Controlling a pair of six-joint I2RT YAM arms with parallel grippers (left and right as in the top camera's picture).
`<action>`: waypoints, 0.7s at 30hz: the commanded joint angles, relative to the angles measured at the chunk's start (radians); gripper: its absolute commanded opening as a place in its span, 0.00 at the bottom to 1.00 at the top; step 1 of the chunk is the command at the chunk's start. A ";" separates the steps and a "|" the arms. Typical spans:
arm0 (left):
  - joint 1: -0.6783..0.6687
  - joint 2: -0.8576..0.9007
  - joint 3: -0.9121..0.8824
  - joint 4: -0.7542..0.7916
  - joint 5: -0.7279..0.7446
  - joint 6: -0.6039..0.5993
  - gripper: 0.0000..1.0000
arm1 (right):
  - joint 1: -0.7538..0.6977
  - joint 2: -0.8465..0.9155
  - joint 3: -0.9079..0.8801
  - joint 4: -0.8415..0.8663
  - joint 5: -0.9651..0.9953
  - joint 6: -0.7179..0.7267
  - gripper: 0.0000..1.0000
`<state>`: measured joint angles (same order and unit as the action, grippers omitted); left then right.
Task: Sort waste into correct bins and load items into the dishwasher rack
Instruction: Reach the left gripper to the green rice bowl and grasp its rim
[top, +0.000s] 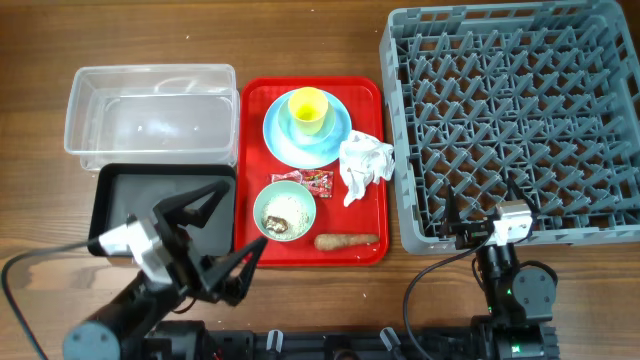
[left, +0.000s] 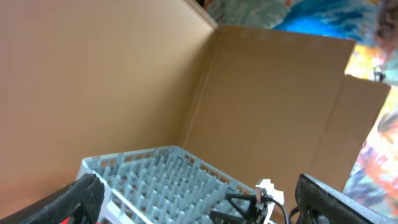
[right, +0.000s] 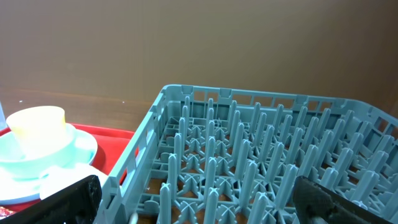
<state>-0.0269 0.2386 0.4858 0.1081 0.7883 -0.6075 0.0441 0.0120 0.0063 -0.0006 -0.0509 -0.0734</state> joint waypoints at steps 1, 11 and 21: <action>-0.003 0.196 0.224 -0.317 -0.051 -0.044 0.99 | -0.003 -0.001 -0.001 0.002 0.006 -0.005 1.00; -0.097 1.119 0.976 -1.298 -0.225 0.195 1.00 | -0.002 -0.001 -0.001 0.002 0.006 -0.005 1.00; -0.343 1.365 0.969 -1.249 -0.685 -0.041 0.90 | -0.002 -0.001 -0.001 0.002 0.006 -0.005 1.00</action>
<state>-0.2462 1.5982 1.4467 -1.1435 0.4454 -0.4778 0.0441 0.0154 0.0063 -0.0010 -0.0513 -0.0734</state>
